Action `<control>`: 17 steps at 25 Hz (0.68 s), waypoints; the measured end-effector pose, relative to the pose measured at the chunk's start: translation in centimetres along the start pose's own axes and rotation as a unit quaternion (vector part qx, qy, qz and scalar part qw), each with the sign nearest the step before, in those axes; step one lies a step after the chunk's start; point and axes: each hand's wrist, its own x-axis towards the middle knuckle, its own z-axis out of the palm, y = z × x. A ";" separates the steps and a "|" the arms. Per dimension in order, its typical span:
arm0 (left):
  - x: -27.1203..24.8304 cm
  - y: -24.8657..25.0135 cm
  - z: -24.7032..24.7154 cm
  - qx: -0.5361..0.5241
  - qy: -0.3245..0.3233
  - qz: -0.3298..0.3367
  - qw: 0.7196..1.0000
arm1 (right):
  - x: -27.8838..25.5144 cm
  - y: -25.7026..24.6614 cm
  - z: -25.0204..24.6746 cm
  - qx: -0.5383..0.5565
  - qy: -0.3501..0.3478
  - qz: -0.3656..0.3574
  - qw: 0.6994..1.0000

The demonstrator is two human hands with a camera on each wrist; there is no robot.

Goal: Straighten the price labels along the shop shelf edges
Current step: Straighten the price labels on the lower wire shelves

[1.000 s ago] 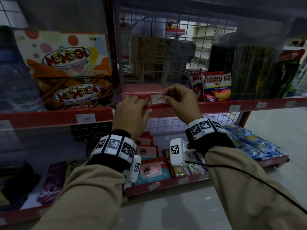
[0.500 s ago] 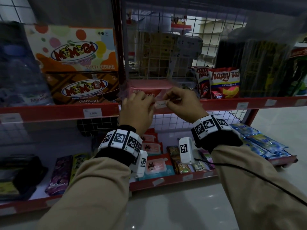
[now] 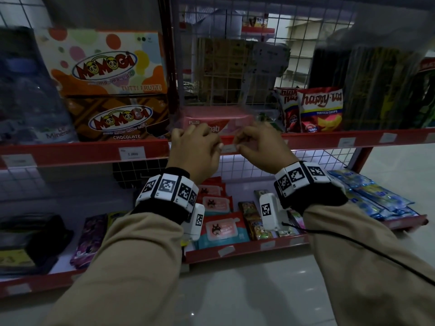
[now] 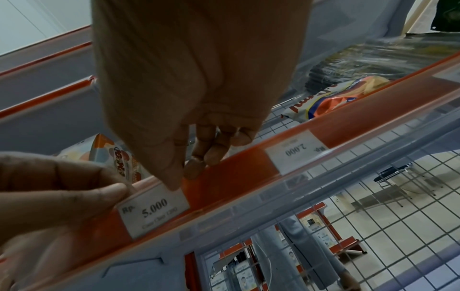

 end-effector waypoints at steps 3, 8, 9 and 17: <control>0.1 0.0 -0.1 0.010 -0.011 -0.004 1.000 | 0.0 0.0 0.1 -0.026 -0.014 0.005 1.000; 0.1 0.2 -0.2 0.041 -0.021 -0.010 0.999 | -0.2 -0.1 0.3 -0.033 -0.011 0.012 0.999; 0.2 0.3 -0.2 0.045 -0.021 -0.012 0.999 | -0.2 -0.1 0.3 -0.038 -0.013 0.014 0.999; 0.0 1.0 0.3 0.069 0.032 -0.008 0.997 | -0.9 1.3 -0.6 -0.022 0.027 0.015 0.999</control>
